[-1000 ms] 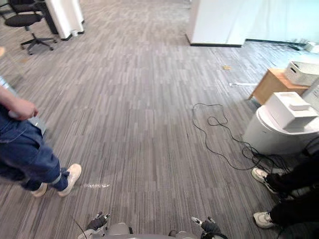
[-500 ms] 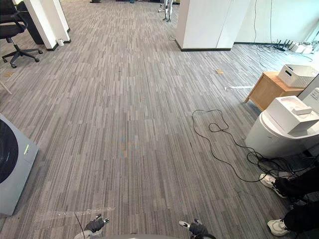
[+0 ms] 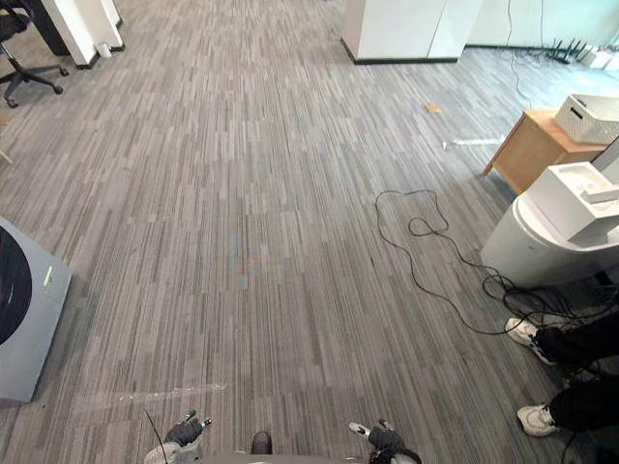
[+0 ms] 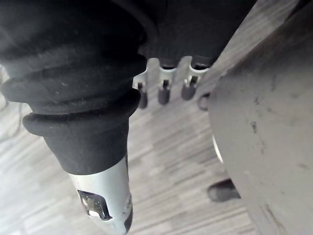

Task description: Organize washtable

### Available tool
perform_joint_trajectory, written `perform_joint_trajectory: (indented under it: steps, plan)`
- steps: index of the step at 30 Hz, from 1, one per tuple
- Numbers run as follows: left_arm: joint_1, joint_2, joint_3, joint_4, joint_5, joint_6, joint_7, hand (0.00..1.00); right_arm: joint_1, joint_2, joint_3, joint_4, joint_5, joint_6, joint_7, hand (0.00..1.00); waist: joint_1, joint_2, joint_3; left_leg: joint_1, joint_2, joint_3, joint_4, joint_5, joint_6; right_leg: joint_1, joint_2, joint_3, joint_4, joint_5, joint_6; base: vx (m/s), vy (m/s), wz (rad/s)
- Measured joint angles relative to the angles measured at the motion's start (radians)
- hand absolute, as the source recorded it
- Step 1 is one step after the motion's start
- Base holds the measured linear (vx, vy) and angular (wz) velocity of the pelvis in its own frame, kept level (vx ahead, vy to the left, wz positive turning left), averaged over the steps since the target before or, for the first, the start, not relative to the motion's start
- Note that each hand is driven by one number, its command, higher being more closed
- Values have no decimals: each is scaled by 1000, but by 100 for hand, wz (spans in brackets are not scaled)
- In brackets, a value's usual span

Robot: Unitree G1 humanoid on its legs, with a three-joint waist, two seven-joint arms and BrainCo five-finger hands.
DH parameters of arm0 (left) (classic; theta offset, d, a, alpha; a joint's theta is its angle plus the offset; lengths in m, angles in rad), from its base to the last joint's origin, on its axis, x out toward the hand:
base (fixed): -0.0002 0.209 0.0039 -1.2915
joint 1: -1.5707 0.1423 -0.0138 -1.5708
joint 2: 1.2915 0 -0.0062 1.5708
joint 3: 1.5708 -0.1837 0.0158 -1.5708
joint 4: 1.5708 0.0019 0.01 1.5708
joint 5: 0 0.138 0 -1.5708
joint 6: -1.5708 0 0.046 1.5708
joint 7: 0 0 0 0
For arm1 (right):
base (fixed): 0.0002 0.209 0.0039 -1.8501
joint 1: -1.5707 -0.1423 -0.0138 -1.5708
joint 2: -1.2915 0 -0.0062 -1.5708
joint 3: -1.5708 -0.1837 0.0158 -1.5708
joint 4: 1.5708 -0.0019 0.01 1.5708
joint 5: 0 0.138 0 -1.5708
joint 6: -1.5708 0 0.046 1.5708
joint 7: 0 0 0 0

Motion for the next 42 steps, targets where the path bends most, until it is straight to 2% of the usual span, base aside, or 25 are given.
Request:
perform_joint_trajectory:
  steps: [3, 5, 6, 7, 8, 12, 14, 17, 19, 20, 21, 22, 23, 24, 25, 28, 30, 31, 32, 34, 35, 36, 37, 40, 42]
  plan:
    - [-2, 9, 2, -22, -7, -1, -1, 0, -5, 15, -47, -4, 10, 1, 1, 0, -2, -15, 24, -73, -12, 14, 177, -123, 23, -23, -37, 0, 76, -52, 0, 47, 31, -7]
    - [-8, -3, 3, -39, -4, -1, 1, 0, -7, 6, -64, -19, 41, -4, -1, 0, 3, 10, 57, -75, 9, 11, 279, -208, 43, -111, -60, -3, 369, -98, -32, 32, 63, -15]
    - [-6, -7, 1, -36, -1, 2, -1, 0, -3, -6, -63, -60, 60, -23, -2, 0, -8, 25, 71, -45, 19, 9, 287, -229, 53, -211, -77, 4, 598, -71, -85, 83, 104, -16]
    - [-8, -7, 0, -37, 1, 6, -1, 0, -3, -10, -63, -69, 90, -30, 0, 0, -12, 30, 79, -10, 25, 6, 289, -246, 59, -272, -81, 9, 726, -82, -101, 289, 113, -10]
    - [-9, 3, -2, -36, 13, 7, -1, 0, -5, -15, -55, -75, 129, -36, 2, 0, -9, 20, 82, 30, 37, 6, 284, -267, 60, -339, -65, -14, 817, -152, -80, 322, 97, -8]
    - [-32, -1, -11, -6, 18, 11, -5, 0, -18, -16, -56, -83, 199, -48, 2, 0, -14, 31, 90, 79, 73, -7, 257, -292, 34, -477, 19, -77, 661, -185, -68, 375, 2, 11]
    - [-34, -14, -15, 1, 18, 15, -5, 0, -23, -16, -65, -75, 225, -39, 3, 0, -32, 55, 107, 156, 94, -31, 187, -306, 7, -527, 76, -94, 359, -65, -60, 523, -82, 38]
    - [-21, -12, -18, 2, 48, 23, -8, 0, -27, -16, -65, -80, 234, -33, 3, 0, -55, 49, 110, 234, 98, -63, 157, -349, -63, -555, 81, -105, 193, 43, -73, 571, -163, 57]
    - [-13, -23, -5, -1, 62, 22, -9, 0, -24, -19, -78, -82, 234, -30, 3, 0, -60, 58, 97, 221, 142, -95, 322, -379, -109, -574, 93, -79, 307, 154, -180, 661, -301, 79]
    - [-13, -29, -1, -4, 63, 22, -10, 0, -24, -19, -85, -83, 234, -30, 4, 0, -57, 66, 84, 187, 162, -99, 407, -373, -118, -569, 104, -80, 327, 166, -190, 703, -365, 37]
    - [-12, -42, 9, -11, 60, 25, -9, 0, -33, -31, -92, -85, 232, -30, 4, 0, -47, 113, 78, 106, 224, -95, 589, -316, -125, -554, 147, -100, 361, 125, -197, 750, -402, -11]
    - [-12, -58, 35, -16, 55, 26, -9, 0, -40, -45, -72, -85, 226, -30, 2, 0, -47, 141, 80, 34, 265, -93, 775, -168, -109, -512, 191, -101, 358, 81, -207, 780, -390, -39]
    - [-13, -61, 39, -19, 54, 27, -7, 0, -40, -50, -55, -84, 219, -29, 1, 0, -42, 150, 82, -3, 282, -98, 877, -93, -124, -477, 214, -91, 342, 65, -211, 813, -357, -63]
    - [-14, -62, 35, -21, 54, 27, -7, 0, -40, -51, -55, -82, 204, -27, -1, 0, -36, 157, 84, -55, 300, -98, 1016, -106, -120, -421, 245, -71, 313, 47, -226, 784, -278, -81]
    - [-23, -57, 32, -45, 55, 24, -5, 0, -40, -47, -54, -67, 184, -25, -1, 0, -28, 147, 102, -122, 317, -91, 1189, -182, -107, -290, 273, -41, 252, 42, -233, 867, -271, -72]
    - [-15, -49, 22, -109, 52, 3, 2, 0, -31, -41, -32, -42, 153, -20, -7, 0, -23, 109, 118, -226, 301, -45, 1185, -259, -99, -93, 259, 10, 159, 42, -234, 627, -127, -44]
    - [-15, -49, 21, -141, 51, -10, 13, 0, -40, -36, -26, -44, 141, -20, -6, 0, -7, 94, 125, -346, 252, -45, 1032, -296, -101, -6, 222, 47, 96, 24, -222, 605, 34, -58]
    - [-16, -55, 19, -159, 47, -16, 19, 0, -41, -34, -25, -45, 119, -23, -3, 0, 8, 87, 128, -395, 217, -52, 863, -294, -103, 36, 187, 53, 65, -14, -184, 615, 163, -67]
    - [-17, -55, 9, -166, 46, -22, 21, 0, -43, -35, -21, -45, 103, -22, 1, 0, 13, 88, 130, -427, 187, -69, 661, -271, -120, 83, 152, 41, 37, -78, -137, 618, 198, -42]
    - [-16, -62, -11, -165, 48, -22, 23, 0, -40, -52, -18, -44, 78, -25, 1, 0, 7, 122, 131, -436, 188, -98, 430, -203, -147, 136, 150, 30, 15, -111, -117, 433, 219, -5]
    - [-16, -61, -19, -166, 49, -22, 22, 0, -30, -54, -8, -36, 59, -24, 0, 0, 24, 121, 130, -443, 188, -88, 413, -62, -161, 184, 137, 34, -5, -149, -105, 562, 324, 1]
    - [-18, -59, -20, -174, 51, -25, 22, 0, -33, -50, 19, -22, 41, -22, 1, 0, 34, 97, 117, -457, 174, -65, 463, -29, -128, 189, 121, 36, 4, -180, -133, 709, 352, 6]
    - [-23, -46, -19, -184, 54, -34, 22, 0, -47, -46, 25, -3, 23, -24, 4, 0, 30, 82, 103, -499, 165, -55, 546, -73, -58, 183, 108, 39, 33, -167, -146, 613, 265, 10]
    - [-22, -22, 0, -176, 57, -36, 21, 0, -48, 1, 23, 6, -34, -18, 7, 0, 44, -3, 60, -463, 103, 2, 574, -142, 40, 95, 10, 117, 237, -99, -72, 656, 274, -2]
    - [-22, -20, -8, -155, 65, -30, 20, 0, -37, 5, 21, 2, -41, -14, 9, 0, 52, -14, 53, -378, 70, 36, 577, -209, 70, 18, -28, 188, 493, -17, -9, 615, 263, -19]
